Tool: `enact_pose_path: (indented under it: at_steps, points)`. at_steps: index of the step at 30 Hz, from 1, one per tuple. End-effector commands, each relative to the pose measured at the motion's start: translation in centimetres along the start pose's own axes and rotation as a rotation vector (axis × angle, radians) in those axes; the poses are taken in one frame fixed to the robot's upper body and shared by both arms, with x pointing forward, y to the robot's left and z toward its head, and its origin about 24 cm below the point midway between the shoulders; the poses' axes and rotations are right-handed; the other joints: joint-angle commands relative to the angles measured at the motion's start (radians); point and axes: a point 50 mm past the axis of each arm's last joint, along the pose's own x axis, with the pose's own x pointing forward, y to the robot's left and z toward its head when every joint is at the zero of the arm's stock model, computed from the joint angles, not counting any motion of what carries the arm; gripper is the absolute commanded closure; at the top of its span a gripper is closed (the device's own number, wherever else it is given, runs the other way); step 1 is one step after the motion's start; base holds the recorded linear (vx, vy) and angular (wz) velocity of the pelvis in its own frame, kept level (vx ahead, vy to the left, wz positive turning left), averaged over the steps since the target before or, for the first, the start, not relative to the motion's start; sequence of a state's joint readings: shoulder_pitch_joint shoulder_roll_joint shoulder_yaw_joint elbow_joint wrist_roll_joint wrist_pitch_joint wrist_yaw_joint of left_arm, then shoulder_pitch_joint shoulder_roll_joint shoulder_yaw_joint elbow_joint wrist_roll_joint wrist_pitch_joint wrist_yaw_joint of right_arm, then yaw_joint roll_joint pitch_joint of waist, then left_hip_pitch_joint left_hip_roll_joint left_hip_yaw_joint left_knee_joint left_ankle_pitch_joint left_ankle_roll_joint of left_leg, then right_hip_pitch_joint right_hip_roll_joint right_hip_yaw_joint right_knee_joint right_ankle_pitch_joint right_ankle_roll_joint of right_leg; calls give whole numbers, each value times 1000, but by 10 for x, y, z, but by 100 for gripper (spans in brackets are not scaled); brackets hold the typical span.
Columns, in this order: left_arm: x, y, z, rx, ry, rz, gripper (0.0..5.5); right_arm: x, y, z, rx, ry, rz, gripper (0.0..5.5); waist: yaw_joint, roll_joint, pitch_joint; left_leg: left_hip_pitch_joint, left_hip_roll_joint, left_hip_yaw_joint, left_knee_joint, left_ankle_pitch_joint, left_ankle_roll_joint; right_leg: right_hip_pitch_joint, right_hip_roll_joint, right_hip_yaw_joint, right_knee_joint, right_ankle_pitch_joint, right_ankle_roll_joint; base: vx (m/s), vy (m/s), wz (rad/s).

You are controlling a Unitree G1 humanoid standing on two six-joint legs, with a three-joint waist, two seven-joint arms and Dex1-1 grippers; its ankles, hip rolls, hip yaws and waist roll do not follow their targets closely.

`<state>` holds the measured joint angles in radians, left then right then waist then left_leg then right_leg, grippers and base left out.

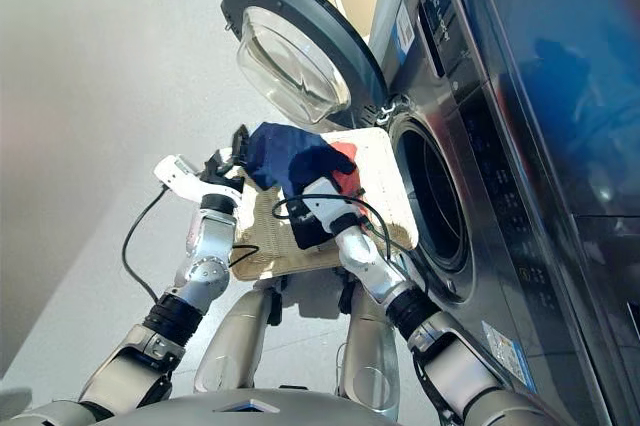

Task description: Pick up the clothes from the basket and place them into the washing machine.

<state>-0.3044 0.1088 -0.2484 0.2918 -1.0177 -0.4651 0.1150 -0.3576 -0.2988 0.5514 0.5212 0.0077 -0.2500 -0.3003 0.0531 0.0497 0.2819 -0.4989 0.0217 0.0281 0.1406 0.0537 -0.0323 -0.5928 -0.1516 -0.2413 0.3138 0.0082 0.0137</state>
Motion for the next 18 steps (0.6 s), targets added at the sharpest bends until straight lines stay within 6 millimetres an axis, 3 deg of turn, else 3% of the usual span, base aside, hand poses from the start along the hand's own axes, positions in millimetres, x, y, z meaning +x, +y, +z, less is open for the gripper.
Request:
enact_pose_path:
  at_steps: [1,4,7,11,15,18]
  points:
    - [3,-6,24,41,-142,-36,0,9,-2,30,142,-147,-113,550,6,0,-13,-48,-46,38,18,-12,15,34,-12,15,-101,59,100,0,0,0]
    - [0,11,29,82,-166,56,0,7,-21,21,232,-104,-296,550,3,14,2,-65,-53,47,18,-10,17,11,-17,23,-98,64,101,-7,46,-1]
    - [-1,16,27,86,-160,87,0,8,-27,19,283,-91,-356,550,2,20,13,-85,-56,53,31,-12,19,-8,-20,28,-89,64,100,-21,46,-25]
    - [-3,37,19,117,-112,189,0,19,-45,28,434,-104,-525,550,-7,36,47,-149,-54,68,88,-31,25,-70,-27,51,-50,60,93,-35,51,-60]
    - [-3,45,15,144,-92,228,0,27,-60,34,501,-118,-631,550,-13,44,67,-195,-49,78,131,-47,30,-119,-26,68,-10,51,87,-32,44,-20]
    - [-4,54,14,168,-78,280,0,36,-84,47,615,-159,-789,550,-23,57,88,-257,-41,88,196,-73,37,-186,-28,85,52,34,80,-14,22,-41]
